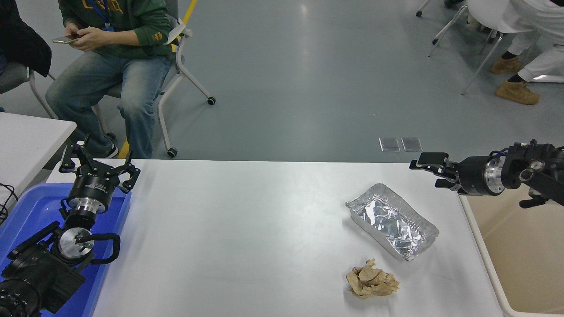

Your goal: Clean the table surface

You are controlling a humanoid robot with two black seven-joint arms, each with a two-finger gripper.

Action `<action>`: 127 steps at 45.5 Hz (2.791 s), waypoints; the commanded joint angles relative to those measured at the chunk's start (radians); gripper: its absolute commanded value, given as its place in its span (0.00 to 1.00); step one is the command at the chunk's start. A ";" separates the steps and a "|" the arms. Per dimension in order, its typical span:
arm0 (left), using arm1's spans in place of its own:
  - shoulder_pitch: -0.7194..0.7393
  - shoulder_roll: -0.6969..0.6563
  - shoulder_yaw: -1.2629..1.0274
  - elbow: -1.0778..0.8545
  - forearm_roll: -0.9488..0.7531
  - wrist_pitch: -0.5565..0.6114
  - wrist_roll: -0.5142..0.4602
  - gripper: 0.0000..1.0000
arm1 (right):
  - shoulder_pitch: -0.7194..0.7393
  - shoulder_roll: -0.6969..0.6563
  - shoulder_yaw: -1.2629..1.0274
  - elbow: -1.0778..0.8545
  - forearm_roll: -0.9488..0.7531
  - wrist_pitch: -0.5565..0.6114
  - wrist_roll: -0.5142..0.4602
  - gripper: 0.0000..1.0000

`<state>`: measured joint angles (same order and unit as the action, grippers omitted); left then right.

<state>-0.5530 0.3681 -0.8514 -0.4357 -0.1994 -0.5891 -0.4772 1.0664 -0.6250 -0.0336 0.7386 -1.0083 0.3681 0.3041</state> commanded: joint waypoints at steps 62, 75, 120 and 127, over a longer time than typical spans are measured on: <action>0.001 0.000 0.000 0.000 0.000 0.000 0.000 1.00 | -0.154 0.252 -0.480 -0.231 -0.174 -0.574 0.121 0.97; -0.001 0.000 0.000 0.000 0.000 0.000 0.000 1.00 | -0.224 0.323 -0.493 -0.372 -0.093 -0.603 0.139 0.84; 0.001 0.000 0.000 0.000 0.000 0.000 0.000 1.00 | -0.218 0.309 -0.485 -0.389 0.065 -0.600 0.259 0.00; -0.001 0.000 0.000 0.000 0.000 0.000 0.000 1.00 | -0.236 0.289 -0.480 -0.387 0.069 -0.604 0.279 0.00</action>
<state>-0.5533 0.3681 -0.8513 -0.4357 -0.1994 -0.5890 -0.4769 0.8462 -0.3147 -0.5182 0.3491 -0.9793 -0.2324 0.5359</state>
